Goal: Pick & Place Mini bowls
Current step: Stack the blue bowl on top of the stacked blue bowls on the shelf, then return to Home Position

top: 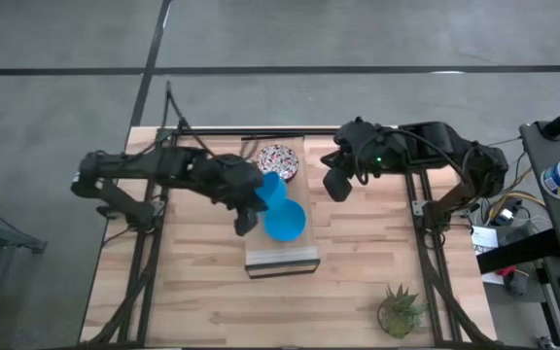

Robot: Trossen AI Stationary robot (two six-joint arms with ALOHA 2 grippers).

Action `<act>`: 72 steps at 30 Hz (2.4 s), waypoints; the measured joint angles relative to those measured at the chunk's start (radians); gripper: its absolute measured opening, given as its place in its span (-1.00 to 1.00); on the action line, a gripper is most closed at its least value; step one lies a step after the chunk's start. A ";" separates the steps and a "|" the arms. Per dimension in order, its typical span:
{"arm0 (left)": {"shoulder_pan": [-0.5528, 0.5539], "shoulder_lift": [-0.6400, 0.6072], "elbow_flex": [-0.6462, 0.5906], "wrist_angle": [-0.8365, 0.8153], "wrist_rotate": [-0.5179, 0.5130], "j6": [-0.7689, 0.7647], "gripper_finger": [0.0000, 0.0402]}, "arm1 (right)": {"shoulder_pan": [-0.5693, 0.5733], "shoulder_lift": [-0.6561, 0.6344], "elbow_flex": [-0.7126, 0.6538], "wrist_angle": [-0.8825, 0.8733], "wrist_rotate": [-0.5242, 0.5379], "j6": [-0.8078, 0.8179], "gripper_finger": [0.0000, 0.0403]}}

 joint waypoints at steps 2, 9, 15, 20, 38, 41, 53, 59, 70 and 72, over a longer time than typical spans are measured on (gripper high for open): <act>-0.007 0.049 0.044 -0.001 -0.002 0.102 -1.00 | 0.000 -0.007 -0.006 -0.002 0.000 0.009 -0.96; -0.018 0.180 0.122 -0.086 0.014 0.274 -1.00 | 0.000 -0.064 -0.010 -0.056 0.052 0.024 -0.96; -0.032 0.255 0.164 -0.151 0.019 0.387 -1.00 | 0.000 -0.131 -0.010 -0.056 0.121 0.029 -0.96; -0.042 0.269 0.174 -0.158 0.008 0.451 -1.00 | 0.000 -0.157 -0.015 -0.055 0.134 0.035 -0.96; -0.064 0.271 0.172 -0.199 0.041 0.420 -0.55 | 0.000 -0.155 -0.095 -0.044 0.132 0.063 -0.96; -0.069 0.270 0.193 -0.199 0.042 0.394 -0.46 | 0.000 -0.155 -0.104 -0.044 0.131 0.063 -0.96; -0.072 0.240 0.230 -0.197 -0.062 0.245 -0.48 | 0.000 -0.155 -0.124 -0.047 0.112 0.089 -0.96; -0.073 0.198 0.211 -0.144 -0.064 0.192 -0.89 | 0.000 -0.190 -0.224 -0.054 0.082 0.119 -0.96; -0.077 -0.093 -0.080 0.231 -0.079 0.133 -1.00 | 0.046 -0.462 -0.626 0.490 0.026 -0.045 -0.96; -0.077 -0.171 -0.169 0.300 -0.078 0.124 -1.00 | 0.057 -0.511 -0.699 0.566 0.025 -0.073 -0.96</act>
